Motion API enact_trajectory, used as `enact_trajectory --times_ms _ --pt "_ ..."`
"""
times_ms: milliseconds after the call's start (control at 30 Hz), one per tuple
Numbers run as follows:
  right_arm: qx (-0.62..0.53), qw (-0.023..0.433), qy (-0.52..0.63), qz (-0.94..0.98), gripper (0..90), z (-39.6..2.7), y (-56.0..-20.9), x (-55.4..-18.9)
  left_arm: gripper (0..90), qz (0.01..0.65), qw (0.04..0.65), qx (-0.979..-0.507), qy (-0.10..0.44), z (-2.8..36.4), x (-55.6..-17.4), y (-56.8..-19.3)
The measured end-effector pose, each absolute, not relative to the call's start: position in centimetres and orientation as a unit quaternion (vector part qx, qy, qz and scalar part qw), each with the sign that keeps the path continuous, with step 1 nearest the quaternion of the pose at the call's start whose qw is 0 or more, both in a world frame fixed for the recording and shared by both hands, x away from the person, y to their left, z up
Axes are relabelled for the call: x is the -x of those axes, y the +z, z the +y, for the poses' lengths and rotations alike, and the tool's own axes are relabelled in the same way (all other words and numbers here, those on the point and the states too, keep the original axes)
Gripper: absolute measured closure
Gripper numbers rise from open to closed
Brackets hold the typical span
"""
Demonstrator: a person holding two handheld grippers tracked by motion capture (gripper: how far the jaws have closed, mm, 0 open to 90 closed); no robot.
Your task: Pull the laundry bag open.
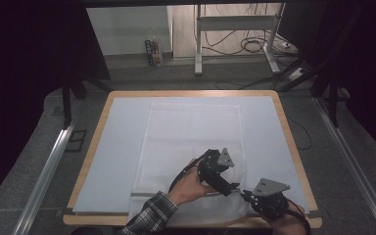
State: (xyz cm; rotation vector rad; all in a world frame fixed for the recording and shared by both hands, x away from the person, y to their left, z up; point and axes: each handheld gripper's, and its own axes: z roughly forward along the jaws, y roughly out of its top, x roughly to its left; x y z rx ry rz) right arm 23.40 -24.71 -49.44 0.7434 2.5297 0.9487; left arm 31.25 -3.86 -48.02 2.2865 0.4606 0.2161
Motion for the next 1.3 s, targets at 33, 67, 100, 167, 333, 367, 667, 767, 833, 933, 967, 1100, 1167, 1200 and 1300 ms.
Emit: enact_trajectory --times_ms 33,67,100,167,333,367,667,767,833,933,967,1100,1167,1200,1300 --pt "-0.263 0.169 0.335 0.889 84.3 -24.7 -49.4 -23.4 6.3 0.184 0.391 -0.898 0.083 -3.5 -31.3 -48.0" --pt "-0.263 0.169 0.335 0.889 84.3 -24.7 -49.4 -23.4 6.3 0.185 0.392 -0.898 0.080 -3.2 -31.3 -47.9" --pt "-0.263 0.170 0.335 0.889 84.2 -24.7 -49.4 -23.4 6.9 0.187 0.398 -0.895 0.073 -2.8 -31.2 -47.9" --pt "-0.261 0.172 0.333 0.889 84.2 -24.7 -49.4 -23.4 9.2 0.185 0.401 -0.895 0.067 -2.2 -31.1 -47.8" --pt "-0.253 0.181 0.327 0.892 84.1 -24.7 -49.4 -23.3 17.0 0.168 0.402 -0.899 0.042 -1.3 -30.6 -47.9" --pt "-0.251 0.184 0.325 0.893 84.1 -24.6 -49.5 -23.3 19.7 0.166 0.402 -0.900 0.037 -1.3 -30.5 -47.9" --pt "-0.238 0.196 0.315 0.898 83.9 -24.5 -49.6 -23.3 51.8 0.157 0.409 -0.898 -0.053 -1.9 -30.3 -48.5" --pt "-0.235 0.199 0.312 0.899 83.8 -24.5 -49.6 -23.2 60.0 0.163 0.419 -0.889 -0.094 -2.1 -30.4 -48.8" --pt "-0.232 0.202 0.310 0.899 83.8 -24.4 -49.6 -23.2 63.0 0.156 0.409 -0.893 -0.104 -2.3 -30.5 -49.1" --pt "-0.230 0.204 0.309 0.900 83.8 -24.4 -49.6 -23.2 65.9 0.152 0.403 -0.895 -0.111 -2.5 -30.5 -49.3" --pt "-0.230 0.204 0.309 0.900 83.8 -24.4 -49.6 -23.2 66.9 0.152 0.403 -0.895 -0.111 -2.5 -30.5 -49.3" --pt "-0.229 0.205 0.308 0.900 83.7 -24.4 -49.7 -23.2 68.2 0.148 0.404 -0.893 -0.129 -2.6 -30.5 -49.4" --pt "-0.228 0.207 0.307 0.901 83.6 -24.4 -49.7 -23.1 68.2 0.148 0.404 -0.892 -0.137 -2.7 -30.5 -49.4" --pt "-0.226 0.209 0.306 0.901 83.5 -24.4 -49.7 -23.1 68.2 0.151 0.401 -0.893 -0.140 -2.8 -30.5 -49.4" --pt "-0.225 0.211 0.307 0.901 83.5 -24.3 -49.7 -23.1 68.8 0.154 0.398 -0.893 -0.144 -2.8 -30.6 -49.6"
